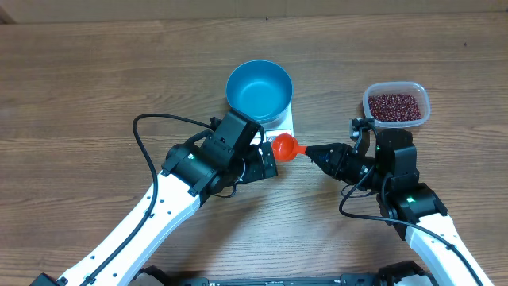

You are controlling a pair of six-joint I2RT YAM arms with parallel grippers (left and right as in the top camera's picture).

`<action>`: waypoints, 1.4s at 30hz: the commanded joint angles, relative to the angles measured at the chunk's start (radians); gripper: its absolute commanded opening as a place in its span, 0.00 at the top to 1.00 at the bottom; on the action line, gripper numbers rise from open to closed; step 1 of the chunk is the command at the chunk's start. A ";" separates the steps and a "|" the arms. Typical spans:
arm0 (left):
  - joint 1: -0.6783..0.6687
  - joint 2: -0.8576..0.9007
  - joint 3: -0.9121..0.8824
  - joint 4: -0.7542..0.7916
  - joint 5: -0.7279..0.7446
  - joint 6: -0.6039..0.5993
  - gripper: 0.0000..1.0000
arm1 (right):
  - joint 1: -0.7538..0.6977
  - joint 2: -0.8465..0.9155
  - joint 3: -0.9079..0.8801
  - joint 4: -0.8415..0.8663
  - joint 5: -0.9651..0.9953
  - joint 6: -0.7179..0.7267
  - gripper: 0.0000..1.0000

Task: Scoop item into bowl and weigh 150g on scale
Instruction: 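Open the left gripper, releasing the cup rim to the right gripper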

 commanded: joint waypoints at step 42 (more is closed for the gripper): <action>-0.005 0.011 -0.003 -0.008 -0.075 0.185 0.00 | -0.004 -0.005 0.026 -0.021 0.022 -0.054 0.96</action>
